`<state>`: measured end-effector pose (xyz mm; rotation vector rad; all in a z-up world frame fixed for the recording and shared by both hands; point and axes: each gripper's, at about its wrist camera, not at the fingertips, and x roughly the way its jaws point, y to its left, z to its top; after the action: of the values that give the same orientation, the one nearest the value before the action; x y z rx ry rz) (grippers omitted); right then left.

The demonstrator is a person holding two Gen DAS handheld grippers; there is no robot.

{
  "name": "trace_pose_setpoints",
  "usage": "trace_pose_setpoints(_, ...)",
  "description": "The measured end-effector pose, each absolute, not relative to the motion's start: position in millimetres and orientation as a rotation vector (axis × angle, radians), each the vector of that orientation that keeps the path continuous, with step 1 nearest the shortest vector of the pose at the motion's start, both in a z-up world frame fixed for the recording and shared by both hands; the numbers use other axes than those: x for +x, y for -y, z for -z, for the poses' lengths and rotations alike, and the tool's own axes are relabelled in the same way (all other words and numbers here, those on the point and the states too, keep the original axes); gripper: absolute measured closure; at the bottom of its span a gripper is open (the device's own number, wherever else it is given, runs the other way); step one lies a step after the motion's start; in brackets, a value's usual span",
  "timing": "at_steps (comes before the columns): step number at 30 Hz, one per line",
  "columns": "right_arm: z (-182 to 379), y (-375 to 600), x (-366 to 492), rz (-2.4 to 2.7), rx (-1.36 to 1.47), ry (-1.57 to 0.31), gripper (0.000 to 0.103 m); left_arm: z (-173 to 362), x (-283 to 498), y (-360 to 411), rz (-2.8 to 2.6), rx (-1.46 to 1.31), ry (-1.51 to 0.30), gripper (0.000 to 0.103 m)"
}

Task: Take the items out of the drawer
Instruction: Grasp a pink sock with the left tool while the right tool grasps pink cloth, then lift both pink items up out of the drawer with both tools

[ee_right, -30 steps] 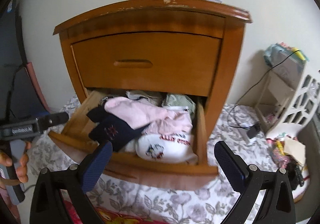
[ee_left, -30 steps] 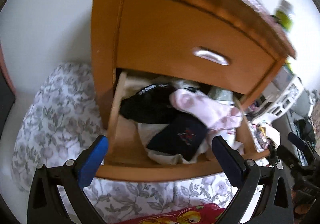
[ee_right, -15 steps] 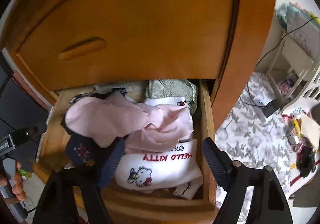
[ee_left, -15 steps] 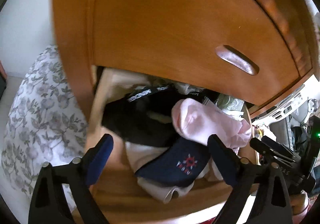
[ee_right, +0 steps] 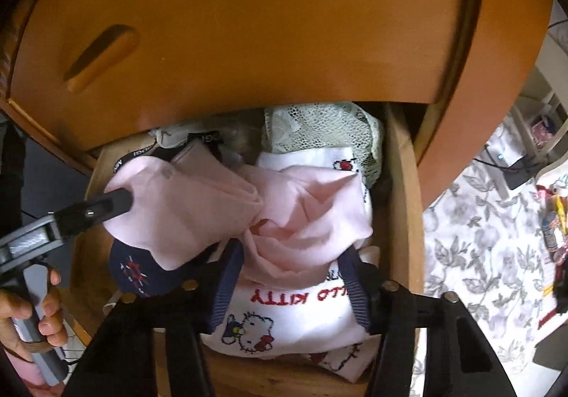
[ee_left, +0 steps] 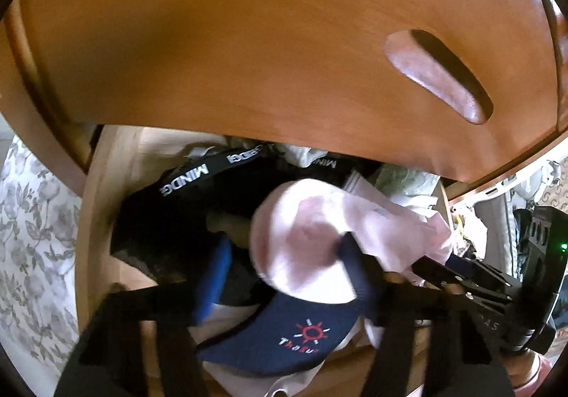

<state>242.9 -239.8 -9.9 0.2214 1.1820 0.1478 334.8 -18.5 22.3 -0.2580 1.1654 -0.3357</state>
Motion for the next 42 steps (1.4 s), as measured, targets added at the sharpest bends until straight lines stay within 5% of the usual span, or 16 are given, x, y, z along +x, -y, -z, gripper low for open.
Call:
trace_pose_setpoints(6, 14, 246, 247, -0.187, 0.280, -1.158, 0.081, -22, 331, 27, 0.360, -0.265, -1.121, 0.079)
trace_pose_setpoints(10, 6, 245, 240, -0.195, 0.291, -1.133, 0.092, -28, 322, 21, 0.364, -0.303, -1.065, 0.090)
trace_pose_setpoints(42, -200, 237, 151, -0.271, 0.254, -0.728, 0.095, -223, 190, -18, 0.378, -0.255, -0.574, 0.093)
